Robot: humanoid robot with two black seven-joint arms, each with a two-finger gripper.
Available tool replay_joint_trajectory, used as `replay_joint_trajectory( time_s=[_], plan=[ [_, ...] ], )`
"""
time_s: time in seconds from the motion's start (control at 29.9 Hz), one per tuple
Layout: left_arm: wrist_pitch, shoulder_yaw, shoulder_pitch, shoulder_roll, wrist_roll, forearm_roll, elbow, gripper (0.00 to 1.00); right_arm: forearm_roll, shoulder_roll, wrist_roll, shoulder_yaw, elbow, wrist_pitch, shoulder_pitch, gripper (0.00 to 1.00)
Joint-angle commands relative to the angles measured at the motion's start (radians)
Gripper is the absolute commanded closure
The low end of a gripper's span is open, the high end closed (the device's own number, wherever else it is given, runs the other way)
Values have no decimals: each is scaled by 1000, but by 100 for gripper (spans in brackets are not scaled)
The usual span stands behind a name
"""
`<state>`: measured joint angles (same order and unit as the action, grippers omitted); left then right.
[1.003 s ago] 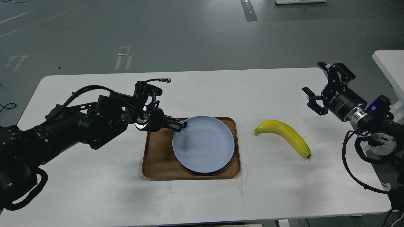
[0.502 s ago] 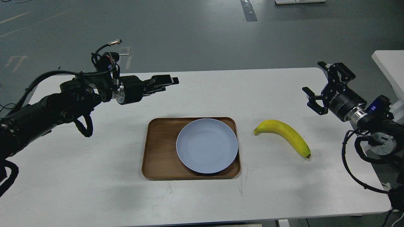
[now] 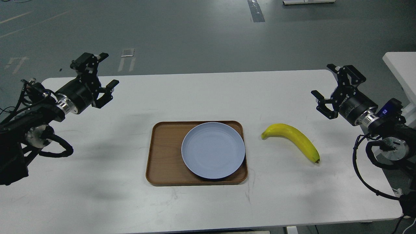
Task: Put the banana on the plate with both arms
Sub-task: 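Release the plate on the tray and withdraw the left gripper, then reach the right gripper down and grasp the yellow banana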
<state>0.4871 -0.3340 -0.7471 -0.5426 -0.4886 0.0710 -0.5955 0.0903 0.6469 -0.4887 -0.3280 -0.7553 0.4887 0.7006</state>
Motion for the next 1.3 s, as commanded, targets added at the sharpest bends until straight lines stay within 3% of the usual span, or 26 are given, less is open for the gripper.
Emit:
replay_joint_trajectory(
  time_s=[0.0,0.3,0.54,0.7,0.87,1.07,1.27],
  plan=[
    [2,-85,61,0,0,0,0,2,101,34,0,1,-15,0,13,0],
    [2,-92,69,3,0,0,0,2,802,174,0,9,-142,0,163,0],
    [2,-91,66,3,0,7,-6,2,1201,131,0,382,-157,0,436,0],
    [2,-91,68,-8,0,7,-6,2,1325,73,0,573,-130,0,520,0],
    [2,-91,68,-16,0,7,-7,2,1372,-6,0,616,-82,-2,511,0],
    [2,-91,66,-34,0,7,-7,2,1379,-81,0,730,-26,-97,508,0],
    [2,-92,64,-36,0,4,-7,2,1378,-119,0,754,-13,-145,490,10]
  ],
)
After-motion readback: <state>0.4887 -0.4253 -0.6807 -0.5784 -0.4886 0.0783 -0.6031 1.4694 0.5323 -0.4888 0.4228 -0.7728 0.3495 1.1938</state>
